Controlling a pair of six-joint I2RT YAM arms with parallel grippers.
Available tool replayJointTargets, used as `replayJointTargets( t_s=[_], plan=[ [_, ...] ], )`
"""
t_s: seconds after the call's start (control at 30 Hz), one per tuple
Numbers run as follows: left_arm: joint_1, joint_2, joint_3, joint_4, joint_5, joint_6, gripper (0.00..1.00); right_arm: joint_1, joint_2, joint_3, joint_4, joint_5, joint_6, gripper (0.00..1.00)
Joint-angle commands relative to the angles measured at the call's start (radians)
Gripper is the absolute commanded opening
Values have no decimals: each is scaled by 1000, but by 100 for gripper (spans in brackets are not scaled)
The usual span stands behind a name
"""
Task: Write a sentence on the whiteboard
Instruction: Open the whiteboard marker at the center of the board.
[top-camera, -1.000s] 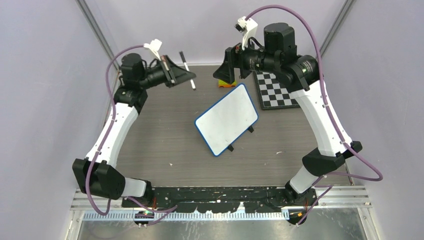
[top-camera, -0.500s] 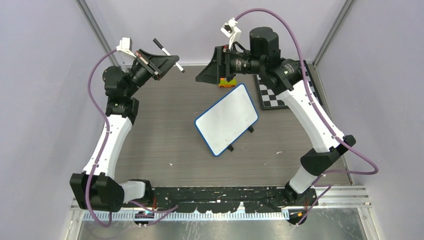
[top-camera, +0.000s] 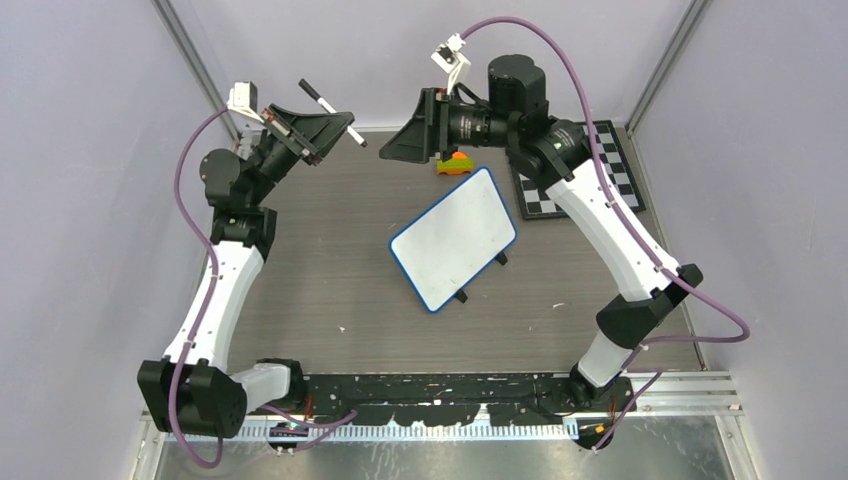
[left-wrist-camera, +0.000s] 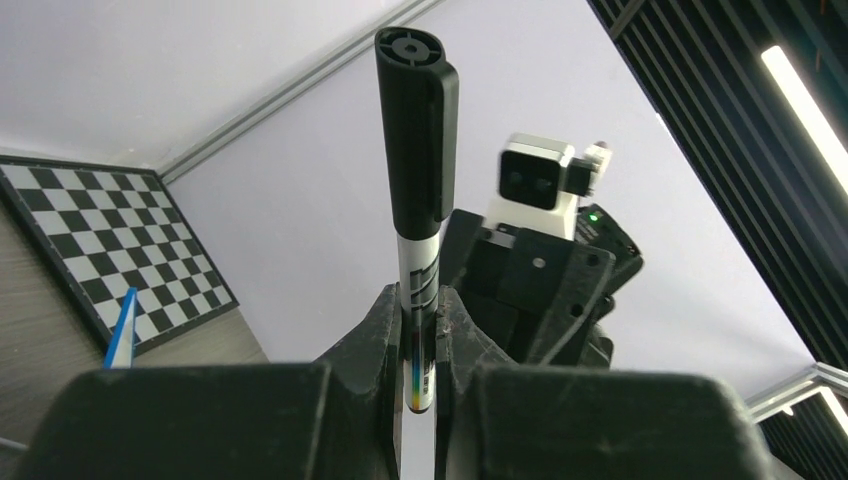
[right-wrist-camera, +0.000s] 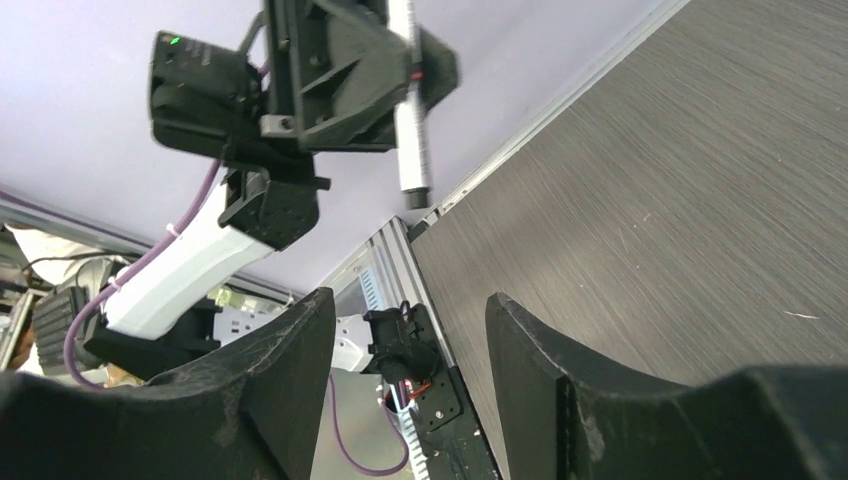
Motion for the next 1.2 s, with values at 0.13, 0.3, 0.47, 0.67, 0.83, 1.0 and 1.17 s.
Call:
replayJointTargets(
  t_s=[0.13,0.3,0.47,0.67,0.83,1.0,1.17],
  plan=[
    [-13,-34,-9,69,0,-22,0,22,59,50,74,11,60,58],
    [-28,-24,-24,69,2,-22,0,30,81,78,88,-19,65,55],
    [-60,-3,-32,69,8,-20,0,32,101,95,96,-43,66,53],
    [-91,23,-30,69,14,-11,0,33,120,109,103,-54,77,43],
    [-95,24,-31,71,18,-9,0,33,126,117,102,-56,76,33],
    [-103,19,-37,87,30,-4,0,33,131,117,98,-49,72,21],
    [-104,6,-48,64,43,29,17,29,113,120,49,-38,16,0]
  ],
)
